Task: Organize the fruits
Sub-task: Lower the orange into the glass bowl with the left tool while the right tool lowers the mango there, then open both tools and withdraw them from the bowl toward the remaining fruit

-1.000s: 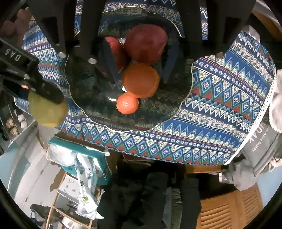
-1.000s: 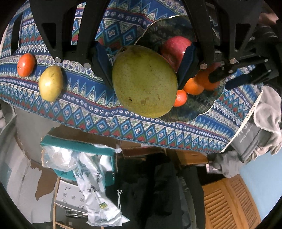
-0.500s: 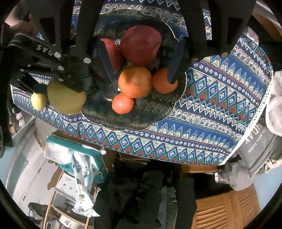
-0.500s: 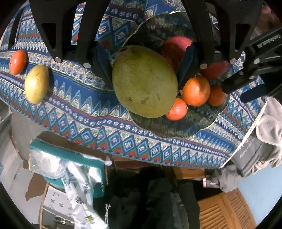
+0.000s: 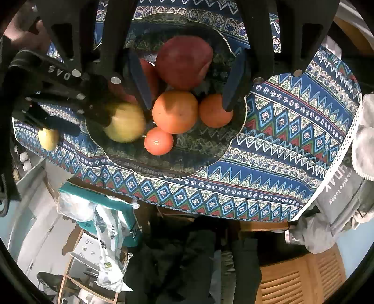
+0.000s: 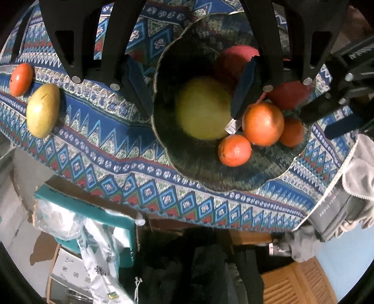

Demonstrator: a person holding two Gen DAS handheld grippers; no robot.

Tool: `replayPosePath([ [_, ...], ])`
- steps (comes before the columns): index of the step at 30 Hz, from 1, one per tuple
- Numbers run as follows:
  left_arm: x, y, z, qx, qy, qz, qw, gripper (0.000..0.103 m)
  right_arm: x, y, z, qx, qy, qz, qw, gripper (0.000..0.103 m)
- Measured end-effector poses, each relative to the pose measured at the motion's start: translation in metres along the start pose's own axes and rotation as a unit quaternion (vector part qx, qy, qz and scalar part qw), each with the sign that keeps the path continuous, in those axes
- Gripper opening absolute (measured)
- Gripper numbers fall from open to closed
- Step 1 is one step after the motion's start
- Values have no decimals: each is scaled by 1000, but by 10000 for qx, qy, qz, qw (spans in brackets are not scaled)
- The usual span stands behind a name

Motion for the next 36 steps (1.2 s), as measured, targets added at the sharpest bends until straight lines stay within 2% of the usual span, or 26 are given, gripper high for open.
replayPosePath([
  [7,10,2,-4,-30,-17,-110,9999,64,25,5,-3,-67,-113,-277,9995,71],
  [19,52,12,-25,-162,-230,-558,9980,65,95,11,-12,-147,-469,-981,9940,71],
  [27,88,19,-43,-317,-335,-1026,9936,65,144,10,-24,-262,-711,-1388,9874,71],
  [36,118,23,-68,-514,-554,-1342,9881,68,188,6,-32,-288,-983,-1752,9792,71],
])
Point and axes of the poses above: each gripper's, at about its wrist camera, not at the fingertips, and x roughly against the way its jaws point, z to its left, y to its top, the point moved 2 cm from there along -x, roughly the way its jaws point, and after that the axes turned 4 degrees about y, right-handed, at the moved point
